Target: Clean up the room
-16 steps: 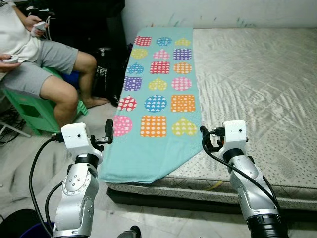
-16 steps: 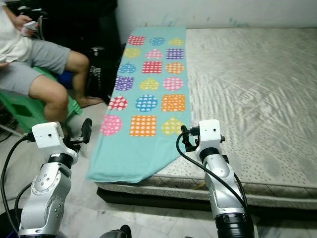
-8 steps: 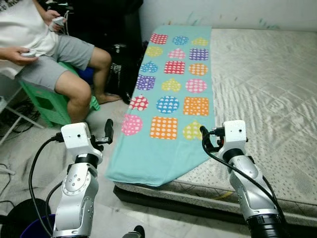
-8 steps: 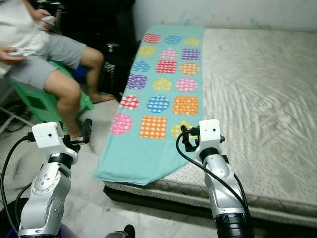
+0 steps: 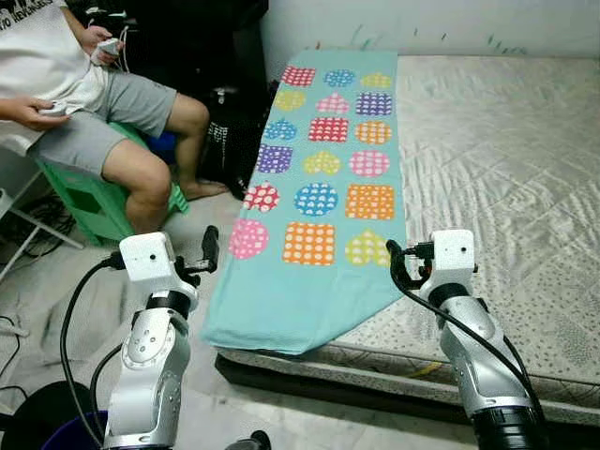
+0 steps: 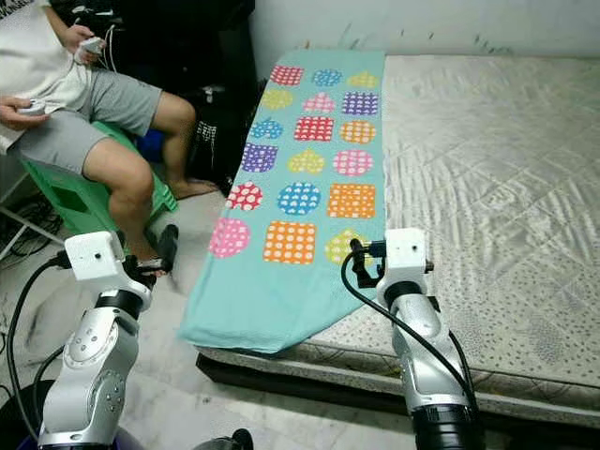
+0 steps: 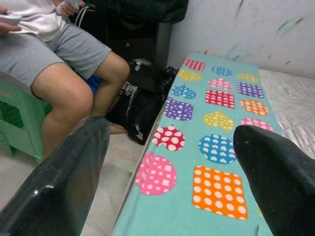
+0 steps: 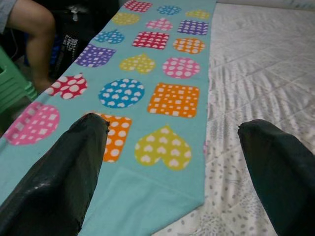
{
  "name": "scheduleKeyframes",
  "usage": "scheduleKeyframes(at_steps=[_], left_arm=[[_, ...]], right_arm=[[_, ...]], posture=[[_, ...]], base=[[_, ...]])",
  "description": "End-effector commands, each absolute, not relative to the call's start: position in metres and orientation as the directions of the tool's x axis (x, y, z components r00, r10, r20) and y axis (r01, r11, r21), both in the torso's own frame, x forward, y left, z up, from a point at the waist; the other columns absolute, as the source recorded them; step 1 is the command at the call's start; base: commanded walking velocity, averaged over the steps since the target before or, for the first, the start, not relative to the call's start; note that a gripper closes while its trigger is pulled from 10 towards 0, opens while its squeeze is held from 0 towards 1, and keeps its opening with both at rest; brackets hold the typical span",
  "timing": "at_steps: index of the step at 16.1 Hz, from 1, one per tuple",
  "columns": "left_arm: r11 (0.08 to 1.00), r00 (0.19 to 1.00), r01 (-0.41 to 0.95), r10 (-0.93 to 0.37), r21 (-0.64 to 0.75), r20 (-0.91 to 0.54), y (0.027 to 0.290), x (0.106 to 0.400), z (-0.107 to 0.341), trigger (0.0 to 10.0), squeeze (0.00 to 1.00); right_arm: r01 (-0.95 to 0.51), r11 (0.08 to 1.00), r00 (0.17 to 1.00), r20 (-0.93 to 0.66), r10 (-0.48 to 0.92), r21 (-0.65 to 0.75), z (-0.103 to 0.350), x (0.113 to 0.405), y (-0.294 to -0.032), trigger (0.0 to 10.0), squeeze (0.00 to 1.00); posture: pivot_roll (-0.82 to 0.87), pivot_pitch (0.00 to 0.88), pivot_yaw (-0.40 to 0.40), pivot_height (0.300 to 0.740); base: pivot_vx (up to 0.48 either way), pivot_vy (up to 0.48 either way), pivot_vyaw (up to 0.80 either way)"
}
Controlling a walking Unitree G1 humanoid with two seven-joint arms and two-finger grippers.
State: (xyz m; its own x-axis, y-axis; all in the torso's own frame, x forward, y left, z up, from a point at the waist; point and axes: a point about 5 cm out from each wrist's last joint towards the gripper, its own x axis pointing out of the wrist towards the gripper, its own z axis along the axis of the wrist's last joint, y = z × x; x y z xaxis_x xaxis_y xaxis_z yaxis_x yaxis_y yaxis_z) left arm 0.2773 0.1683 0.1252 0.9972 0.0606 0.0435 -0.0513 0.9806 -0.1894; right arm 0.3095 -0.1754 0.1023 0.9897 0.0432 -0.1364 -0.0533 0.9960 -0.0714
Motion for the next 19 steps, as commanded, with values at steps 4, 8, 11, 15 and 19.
scheduleKeyframes(at_steps=[4,8,11,15,19], left_arm=[[0.981,0.998,-0.045,0.052,-0.188,0.037,0.1702,0.2773,0.1254,10.0,0.0],[0.981,0.998,-0.04,0.048,-0.191,0.038,0.1698,0.2779,0.1252,10.0,0.0],[0.98,0.998,-0.028,0.037,-0.197,0.043,0.168,0.2784,0.1261,10.0,0.0],[0.979,0.999,-0.02,0.03,-0.201,0.046,0.167,0.2786,0.1265,10.0,0.0],[0.978,0.998,-0.009,0.02,-0.206,0.052,0.1654,0.2794,0.127,10.0,0.0]], right_arm=[[-0.042,0.997,0.986,-0.163,0.031,-0.065,0.0969,0.3073,-0.1758,10.0,0.0],[-0.038,0.997,0.987,-0.161,0.027,-0.066,0.097,0.3076,-0.1763,10.0,0.0],[-0.034,0.997,0.985,-0.172,0.022,-0.065,0.0956,0.3079,-0.1765,10.0,0.0],[-0.035,0.997,0.987,-0.161,0.023,-0.069,0.0965,0.3082,-0.1765,10.0,0.0],[-0.028,0.998,0.985,-0.171,0.018,-0.056,0.0957,0.3096,-0.177,10.0,0.0]], posture=[[-0.15,0.135,0.077,0.74],[-0.15,0.13,0.078,0.74],[-0.15,0.125,0.081,0.74],[-0.15,0.125,0.081,0.74],[-0.15,0.12,0.08,0.74]], base=[[0.0,0.0,-0.13],[0.0,0.0,0.0],[0.0,0.0,-0.44],[0.0,0.0,0.0],[0.0,0.0,-0.4]])
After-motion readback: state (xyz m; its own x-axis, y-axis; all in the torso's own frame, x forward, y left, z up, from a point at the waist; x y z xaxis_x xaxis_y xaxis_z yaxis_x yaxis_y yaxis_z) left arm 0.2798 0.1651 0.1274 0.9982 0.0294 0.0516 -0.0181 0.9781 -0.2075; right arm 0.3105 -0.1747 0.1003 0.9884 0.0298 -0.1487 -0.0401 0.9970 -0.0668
